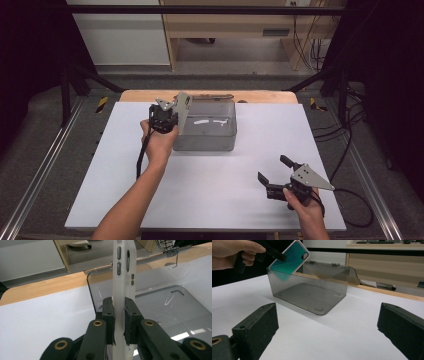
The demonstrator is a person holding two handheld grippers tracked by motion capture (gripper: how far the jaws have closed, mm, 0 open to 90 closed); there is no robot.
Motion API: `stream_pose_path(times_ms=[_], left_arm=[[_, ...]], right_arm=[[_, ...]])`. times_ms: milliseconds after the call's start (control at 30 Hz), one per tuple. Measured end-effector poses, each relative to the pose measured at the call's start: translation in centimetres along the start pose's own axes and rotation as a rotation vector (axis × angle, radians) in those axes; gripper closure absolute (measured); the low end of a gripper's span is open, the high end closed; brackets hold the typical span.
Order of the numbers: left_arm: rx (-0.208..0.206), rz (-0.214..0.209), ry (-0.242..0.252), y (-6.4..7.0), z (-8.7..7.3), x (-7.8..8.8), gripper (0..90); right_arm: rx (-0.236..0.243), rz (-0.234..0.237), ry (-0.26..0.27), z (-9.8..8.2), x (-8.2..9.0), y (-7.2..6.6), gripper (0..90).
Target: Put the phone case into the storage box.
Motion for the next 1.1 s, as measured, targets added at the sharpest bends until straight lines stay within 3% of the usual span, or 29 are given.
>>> stream_pose_path(times_ms=[1100], left_arm=[[-0.001,-0.004,-0.024,0.11,-0.45,-0.46,81.3]], right_arm=[[-0.002,0.002,-0.005,-0.07,-0.05,-0.01,3.6]])
Point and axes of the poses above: each handheld gripper's, and its own axes: x roughly backward along the jaws, z roughly out of its top, y roughly to its right, the point moved 3 cm from there along -x, roughly forward along the jaws, and after that the axes turned 3 degrees about z, right-handed, at the moved point
